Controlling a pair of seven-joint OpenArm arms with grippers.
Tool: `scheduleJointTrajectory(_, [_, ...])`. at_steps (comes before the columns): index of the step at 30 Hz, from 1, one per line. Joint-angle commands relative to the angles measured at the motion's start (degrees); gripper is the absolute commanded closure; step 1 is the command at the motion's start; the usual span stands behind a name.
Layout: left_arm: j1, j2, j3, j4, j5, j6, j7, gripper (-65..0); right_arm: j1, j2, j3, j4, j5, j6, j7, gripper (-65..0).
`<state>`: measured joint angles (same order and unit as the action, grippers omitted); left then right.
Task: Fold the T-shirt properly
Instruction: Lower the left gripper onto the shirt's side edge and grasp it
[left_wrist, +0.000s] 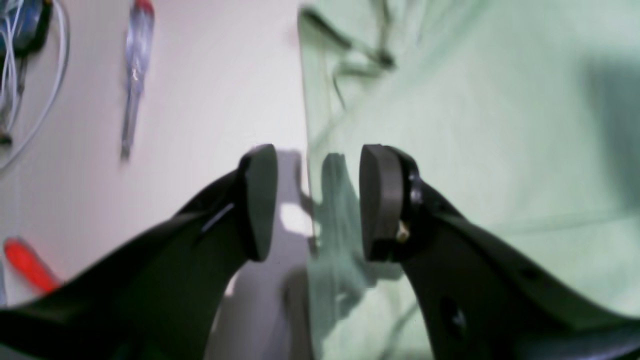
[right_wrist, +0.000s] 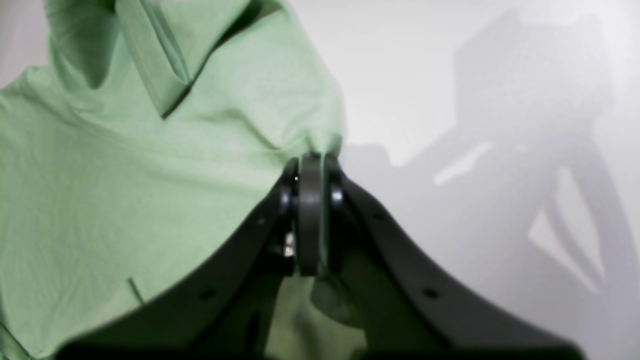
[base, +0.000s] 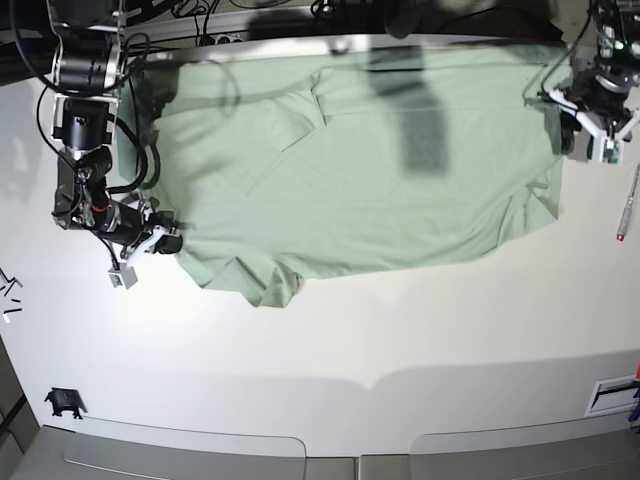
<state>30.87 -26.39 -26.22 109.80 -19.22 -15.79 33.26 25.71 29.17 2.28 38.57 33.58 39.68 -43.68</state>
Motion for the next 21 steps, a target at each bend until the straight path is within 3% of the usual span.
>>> scheduleJointTrajectory(1, [-2.1, -1.4, -0.4, -1.8, -0.3, -1.0, -0.8, -25.5, 1.1, 0.7, 0.0, 0.5, -0.1, 0.3, -0.2, 0.0])
scheduleJointTrajectory(5, [-12.1, -3.8, -0.3, -14.5, -2.7, -7.5, -0.1, -25.7, 1.1, 0.2, 0.0, 0.5, -0.2, 0.3, -0.2, 0.0])
scheduleJointTrajectory(8, [-17.9, -6.1, 0.2, -21.0, -9.0, -14.0, 3.4, -31.0, 1.1, 0.0, 0.0, 0.5, -0.2, 0.3, -0.2, 0.0])
scheduleJointTrajectory(10, [-20.0, -7.1, 1.6, -22.1, -10.3, -16.2, 5.3, -34.7, 1.1, 0.0, 0.0, 0.5, -0.2, 0.3, -0.2, 0.0])
scheduleJointTrajectory(13, [-21.4, -8.3, 6.3, -22.0, -8.4, -16.2, 3.6, -35.2, 1.1, 0.0, 0.0, 0.5, -0.2, 0.3, -0.2, 0.0])
scheduleJointTrajectory(16, [-22.2, -8.9, 13.3, -22.0, 1.6, -15.8, -0.8, -35.2, 1.1, 0.0, 0.0, 0.5, -0.2, 0.3, -0.3, 0.0])
scheduleJointTrajectory(21, [-23.7, -8.9, 21.4, -22.0, 9.6, -10.8, -2.6, -35.2, 1.1, 0.0, 0.0, 0.5, -0.2, 0.3, -0.3, 0.0])
